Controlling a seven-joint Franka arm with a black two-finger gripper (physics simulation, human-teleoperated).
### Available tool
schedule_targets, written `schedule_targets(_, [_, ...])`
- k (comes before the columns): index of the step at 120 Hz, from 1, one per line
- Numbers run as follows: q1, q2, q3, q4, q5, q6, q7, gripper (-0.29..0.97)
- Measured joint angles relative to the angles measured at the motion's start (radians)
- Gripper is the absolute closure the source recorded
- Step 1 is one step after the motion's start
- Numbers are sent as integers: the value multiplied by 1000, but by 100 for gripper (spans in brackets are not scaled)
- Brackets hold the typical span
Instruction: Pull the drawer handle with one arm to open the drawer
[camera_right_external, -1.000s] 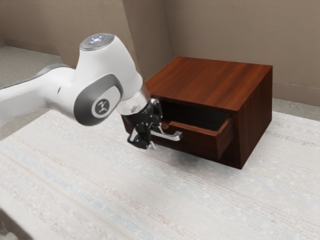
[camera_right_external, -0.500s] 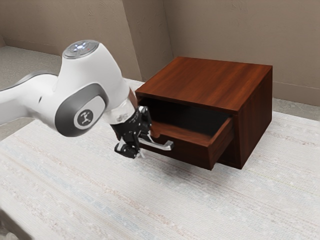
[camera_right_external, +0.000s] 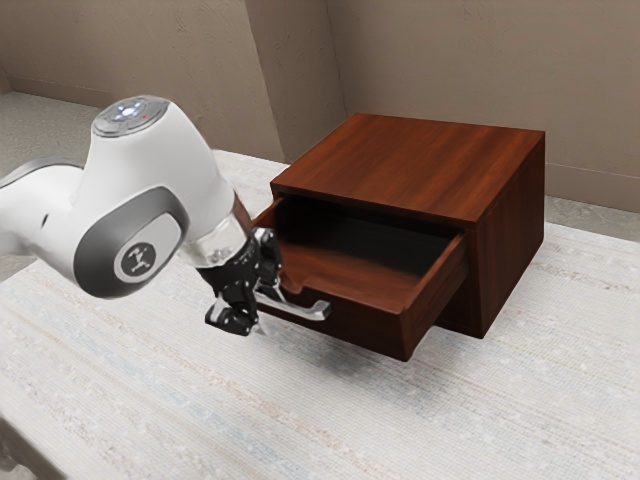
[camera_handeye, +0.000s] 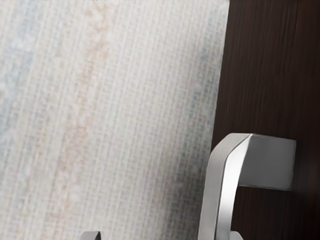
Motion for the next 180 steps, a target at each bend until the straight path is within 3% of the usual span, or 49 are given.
schedule_targets(68, [2,-47,0,-40,0,-1,-14,42])
schedule_targets(136, [1,-42,0,-12,0,-1,-19,30])
schedule_targets(164, [-4,-38,-8,98,0,-89,-19,28])
schedule_targets(180, [-9,-9,-44,257,-37,-174,-19,18])
